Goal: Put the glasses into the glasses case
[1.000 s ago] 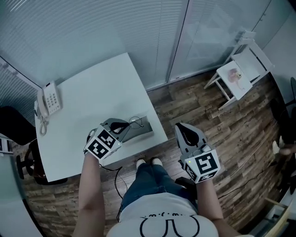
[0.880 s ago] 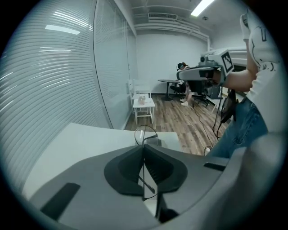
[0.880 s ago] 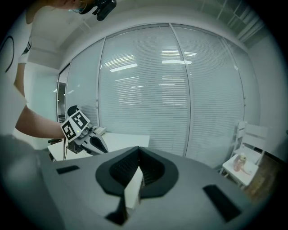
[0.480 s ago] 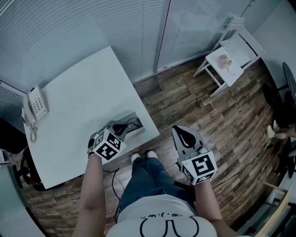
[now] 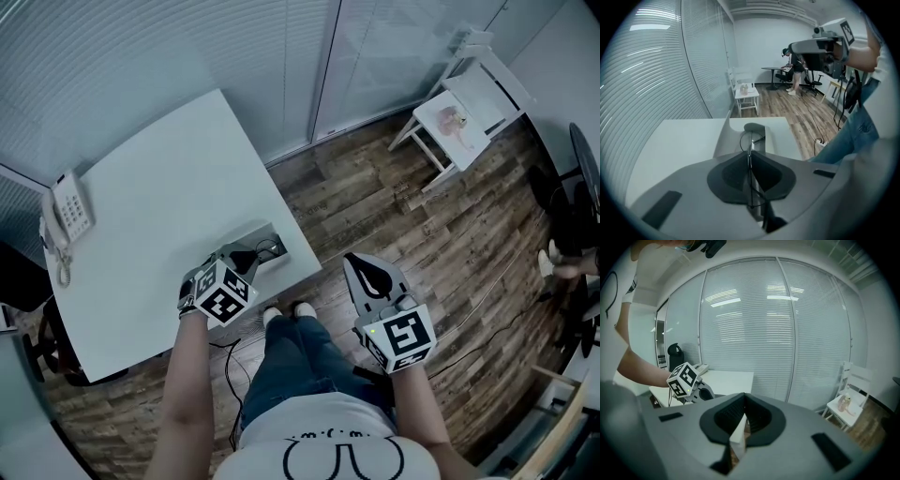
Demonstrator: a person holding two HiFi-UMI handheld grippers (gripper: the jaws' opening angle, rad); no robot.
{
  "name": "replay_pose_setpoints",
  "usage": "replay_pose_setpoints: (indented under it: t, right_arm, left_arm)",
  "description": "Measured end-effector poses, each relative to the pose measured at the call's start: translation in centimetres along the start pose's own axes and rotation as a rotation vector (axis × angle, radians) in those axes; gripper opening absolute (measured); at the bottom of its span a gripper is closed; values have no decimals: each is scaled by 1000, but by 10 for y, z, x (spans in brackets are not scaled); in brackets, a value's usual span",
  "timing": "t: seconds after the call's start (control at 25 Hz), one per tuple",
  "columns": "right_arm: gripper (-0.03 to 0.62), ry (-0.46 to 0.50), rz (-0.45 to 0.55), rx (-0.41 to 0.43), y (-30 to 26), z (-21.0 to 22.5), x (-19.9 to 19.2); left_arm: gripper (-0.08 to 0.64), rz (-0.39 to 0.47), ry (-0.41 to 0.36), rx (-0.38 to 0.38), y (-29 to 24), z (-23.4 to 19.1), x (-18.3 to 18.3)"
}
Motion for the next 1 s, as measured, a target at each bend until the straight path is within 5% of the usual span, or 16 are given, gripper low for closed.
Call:
replay_pose_setpoints:
  t: [0.56, 0.84, 1.0]
  right_arm:
    - [12, 49, 100, 56, 2, 3, 36]
    - [12, 89, 161, 155, -8, 2, 54]
    - [12, 91, 193, 206, -10, 5, 64]
  left_arm:
    - [83, 186, 166, 167, 65, -27, 28]
    - [81, 288, 347, 364, 124, -31, 12]
    - [50, 374, 388, 511, 167, -24, 16]
Point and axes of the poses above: the fingertips, and each gripper's own axes: y backward along the fingers, z to its right, x out of its top, the point moved 3 cm from there along y, backward along the fingers, and after that the axes turned 3 degrees about -z, right-handed, at the moved point
